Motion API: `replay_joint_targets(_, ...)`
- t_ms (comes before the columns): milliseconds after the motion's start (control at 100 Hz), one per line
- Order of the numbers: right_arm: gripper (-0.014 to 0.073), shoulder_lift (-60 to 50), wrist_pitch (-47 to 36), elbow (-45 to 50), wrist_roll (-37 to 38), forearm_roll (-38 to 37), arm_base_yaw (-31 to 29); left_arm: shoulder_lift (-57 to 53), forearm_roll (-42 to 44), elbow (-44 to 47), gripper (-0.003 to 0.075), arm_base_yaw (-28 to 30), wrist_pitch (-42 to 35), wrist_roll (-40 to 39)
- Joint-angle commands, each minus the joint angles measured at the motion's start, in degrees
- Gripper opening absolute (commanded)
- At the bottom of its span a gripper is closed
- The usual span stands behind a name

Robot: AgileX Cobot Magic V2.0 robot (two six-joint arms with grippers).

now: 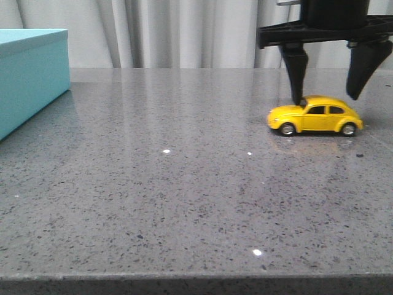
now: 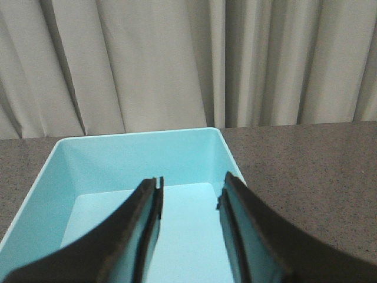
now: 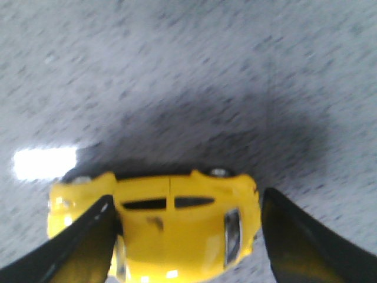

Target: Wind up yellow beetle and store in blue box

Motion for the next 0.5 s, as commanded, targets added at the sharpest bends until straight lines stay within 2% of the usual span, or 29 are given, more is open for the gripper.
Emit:
replay_joint_targets(0,0.0519,-2.67,6.53,-0.39,-0.11,-4.31,-1.74,0.39,-0.48,-2.02,0.0239,-0.48,-4.07,-0.31)
replay_joint_targets(270,0.0519,-5.12,6.53,5.31,-1.01,-6.17,-5.04,0.39,-0.48,-2.02,0.0239,-0.48,-4.07,-0.31)
replay_joint_targets(490,0.0519,-10.16,4.94,5.22,-1.01,-6.55,-5.49,0.39,-0.48,-2.02,0.0239,-0.48,-4.20,-0.31)
